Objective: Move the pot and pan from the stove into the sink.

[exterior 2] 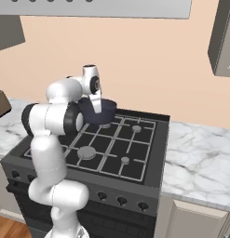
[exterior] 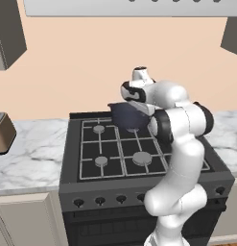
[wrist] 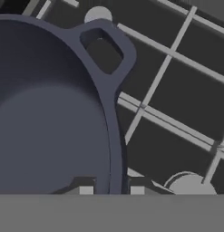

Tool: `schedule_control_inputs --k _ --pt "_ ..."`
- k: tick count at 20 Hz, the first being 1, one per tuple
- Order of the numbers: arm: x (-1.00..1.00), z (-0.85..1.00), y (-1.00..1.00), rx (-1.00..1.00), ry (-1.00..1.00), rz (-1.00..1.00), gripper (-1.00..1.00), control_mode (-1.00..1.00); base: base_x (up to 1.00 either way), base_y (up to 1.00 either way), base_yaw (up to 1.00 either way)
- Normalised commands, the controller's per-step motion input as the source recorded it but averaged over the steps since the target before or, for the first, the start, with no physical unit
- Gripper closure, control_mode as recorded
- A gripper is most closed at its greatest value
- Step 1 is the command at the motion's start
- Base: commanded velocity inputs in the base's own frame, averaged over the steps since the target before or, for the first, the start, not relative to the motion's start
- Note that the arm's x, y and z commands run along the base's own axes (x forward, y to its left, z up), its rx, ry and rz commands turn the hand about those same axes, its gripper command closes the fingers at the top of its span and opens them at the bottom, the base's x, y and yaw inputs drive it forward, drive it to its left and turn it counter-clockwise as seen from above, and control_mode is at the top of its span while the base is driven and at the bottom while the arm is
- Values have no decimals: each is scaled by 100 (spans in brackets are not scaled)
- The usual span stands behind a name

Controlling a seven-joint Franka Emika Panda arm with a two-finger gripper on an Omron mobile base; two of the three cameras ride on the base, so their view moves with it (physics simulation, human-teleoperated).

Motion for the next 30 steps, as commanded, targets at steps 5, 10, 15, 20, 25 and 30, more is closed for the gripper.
schedule_control_inputs --k 5,10,15,20,25,30 --pt "-71 72 -8 3 0 11 100 -100 0 0 0" --pt "-87 63 -10 2 -1 15 100 -100 0 0 0" --pt "-81 50 -4 6 -5 16 100 -100 0 0 0" --pt "-69 33 0 8 -19 13 100 -100 0 0 0" --pt "-61 25 0 7 -24 15 100 -100 0 0 0" --pt "-58 8 0 1 -22 18 100 -100 0 0 0"
